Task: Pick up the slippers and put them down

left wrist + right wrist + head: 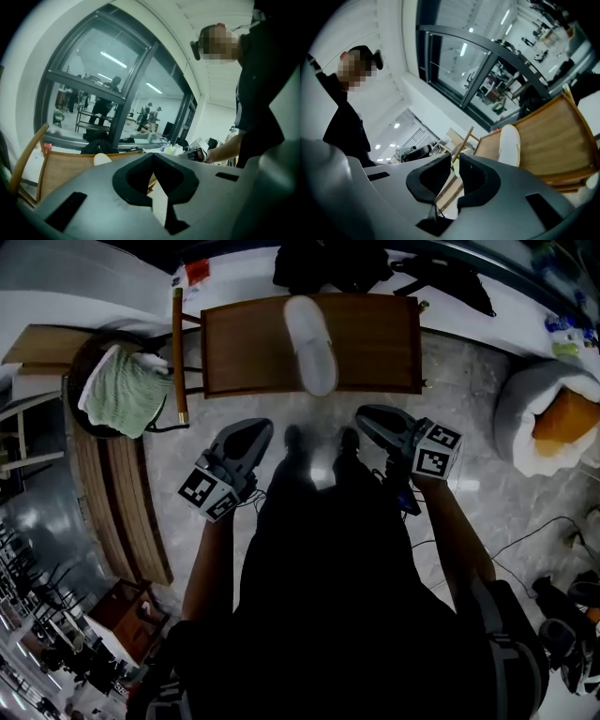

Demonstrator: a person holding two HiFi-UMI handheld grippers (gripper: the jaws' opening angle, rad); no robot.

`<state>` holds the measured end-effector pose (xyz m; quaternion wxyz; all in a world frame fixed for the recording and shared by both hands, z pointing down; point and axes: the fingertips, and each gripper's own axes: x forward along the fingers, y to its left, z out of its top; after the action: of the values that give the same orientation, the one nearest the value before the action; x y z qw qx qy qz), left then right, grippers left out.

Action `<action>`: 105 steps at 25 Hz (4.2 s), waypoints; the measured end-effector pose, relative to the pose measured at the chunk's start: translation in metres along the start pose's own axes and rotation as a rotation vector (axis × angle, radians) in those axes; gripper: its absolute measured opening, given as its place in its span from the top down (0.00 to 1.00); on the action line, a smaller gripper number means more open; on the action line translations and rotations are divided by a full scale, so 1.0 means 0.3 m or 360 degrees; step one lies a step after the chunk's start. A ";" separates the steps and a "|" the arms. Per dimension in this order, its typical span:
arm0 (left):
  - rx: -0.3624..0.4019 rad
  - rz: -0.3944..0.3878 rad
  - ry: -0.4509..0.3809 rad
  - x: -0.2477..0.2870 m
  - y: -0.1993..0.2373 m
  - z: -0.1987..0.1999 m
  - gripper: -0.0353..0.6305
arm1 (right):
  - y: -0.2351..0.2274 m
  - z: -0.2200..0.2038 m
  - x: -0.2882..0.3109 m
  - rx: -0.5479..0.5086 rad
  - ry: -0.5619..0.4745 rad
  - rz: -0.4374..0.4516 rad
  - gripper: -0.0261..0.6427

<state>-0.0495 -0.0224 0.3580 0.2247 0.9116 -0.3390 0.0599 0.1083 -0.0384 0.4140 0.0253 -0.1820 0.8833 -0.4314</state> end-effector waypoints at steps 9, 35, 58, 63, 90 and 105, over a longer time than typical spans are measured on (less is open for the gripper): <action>-0.0158 -0.0170 0.0116 0.166 0.177 -0.224 0.93 | -0.206 -0.229 0.187 0.0561 -0.0045 -0.0175 0.75; -0.0402 -0.0369 -0.0025 0.252 0.266 -0.491 0.93 | -0.511 -0.429 0.372 0.1205 -0.0281 -0.0150 0.63; -0.0463 -0.0389 -0.0069 0.264 0.274 -0.512 0.93 | -0.526 -0.422 0.367 0.1231 -0.0307 -0.0115 0.88; -0.0487 -0.0379 -0.0102 0.266 0.278 -0.528 0.93 | -0.489 -0.383 0.369 0.1039 -0.0324 -0.0072 0.89; -0.0217 -0.0426 -0.0357 0.195 0.138 0.020 0.93 | 0.073 0.214 0.305 0.0026 -0.0448 0.0116 0.89; 0.0196 -0.0386 -0.0625 -0.037 -0.063 0.547 0.93 | 0.670 0.723 0.111 -0.0673 -0.0864 0.0321 0.89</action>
<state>-0.0528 -0.0770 0.2019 0.1039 0.9518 -0.2600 -0.1252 0.0608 -0.1002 0.1269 0.2633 -0.2032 0.9276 -0.1703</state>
